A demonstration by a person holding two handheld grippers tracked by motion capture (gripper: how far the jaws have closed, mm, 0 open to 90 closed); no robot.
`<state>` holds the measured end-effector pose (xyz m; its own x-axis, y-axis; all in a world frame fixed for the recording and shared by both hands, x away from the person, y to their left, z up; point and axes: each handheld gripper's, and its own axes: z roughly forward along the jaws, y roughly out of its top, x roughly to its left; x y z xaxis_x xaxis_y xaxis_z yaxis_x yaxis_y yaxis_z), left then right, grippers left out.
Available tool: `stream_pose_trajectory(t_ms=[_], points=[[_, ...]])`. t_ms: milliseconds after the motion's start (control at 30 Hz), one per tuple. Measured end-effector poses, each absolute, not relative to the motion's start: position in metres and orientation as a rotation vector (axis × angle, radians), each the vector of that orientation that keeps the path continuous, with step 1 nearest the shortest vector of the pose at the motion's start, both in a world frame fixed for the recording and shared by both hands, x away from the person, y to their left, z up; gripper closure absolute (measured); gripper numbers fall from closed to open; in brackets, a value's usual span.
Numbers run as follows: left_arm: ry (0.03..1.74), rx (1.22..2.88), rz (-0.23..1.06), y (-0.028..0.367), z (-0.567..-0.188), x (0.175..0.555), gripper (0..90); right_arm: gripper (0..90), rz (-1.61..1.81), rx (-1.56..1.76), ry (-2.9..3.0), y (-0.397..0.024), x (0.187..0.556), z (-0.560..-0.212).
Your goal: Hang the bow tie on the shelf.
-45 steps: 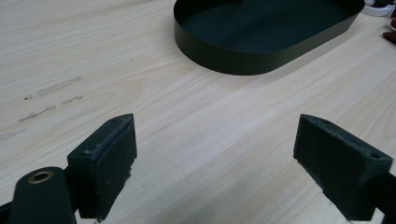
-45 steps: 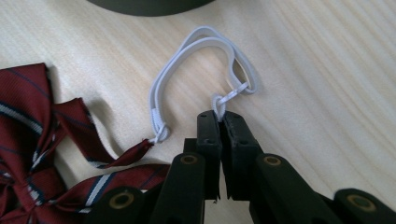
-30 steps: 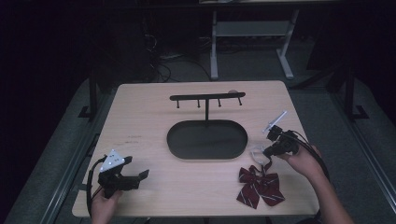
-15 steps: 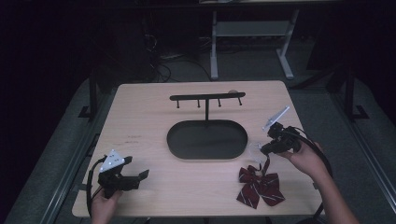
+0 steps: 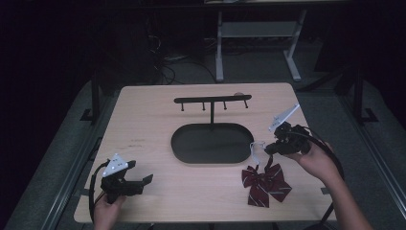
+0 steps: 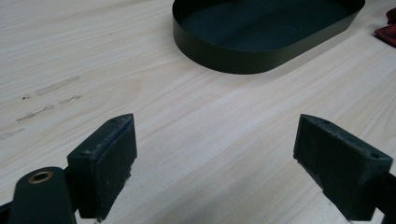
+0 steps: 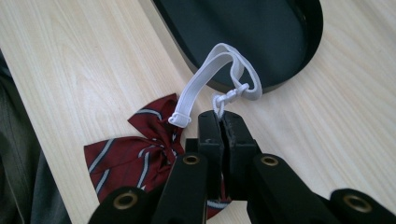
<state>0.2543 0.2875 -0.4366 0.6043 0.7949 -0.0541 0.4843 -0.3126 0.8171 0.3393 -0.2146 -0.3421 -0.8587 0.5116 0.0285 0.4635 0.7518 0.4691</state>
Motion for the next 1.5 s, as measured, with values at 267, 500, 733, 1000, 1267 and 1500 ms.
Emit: stream_pose_trajectory(t_ms=[267, 500, 733, 1000, 1267, 1500], points=[[1.012, 1.973, 0.462, 0.288, -0.437, 0.255, 13.1, 87.3, 0.732, 0.747, 2.839, -0.207, 0.337, -0.331], [1.017, 1.965, 0.460, 0.287, -0.437, 0.255, 13.1, 87.3, 0.727, 0.709, 2.827, -0.199, 0.337, -0.315], [1.012, 1.969, 0.459, 0.287, -0.437, 0.255, 13.1, 87.3, 0.721, 0.689, 2.818, -0.193, 0.338, -0.305], [1.014, 1.968, 0.459, 0.287, -0.437, 0.255, 13.1, 87.3, 0.717, 0.665, 2.813, -0.188, 0.343, -0.297], [1.013, 1.966, 0.459, 0.287, -0.436, 0.255, 13.1, 87.3, 0.719, 0.645, 2.814, -0.183, 0.345, -0.289], [1.012, 1.963, 0.461, 0.288, -0.436, 0.255, 13.1, 87.4, 0.735, 0.639, 2.818, -0.180, 0.348, -0.281]])
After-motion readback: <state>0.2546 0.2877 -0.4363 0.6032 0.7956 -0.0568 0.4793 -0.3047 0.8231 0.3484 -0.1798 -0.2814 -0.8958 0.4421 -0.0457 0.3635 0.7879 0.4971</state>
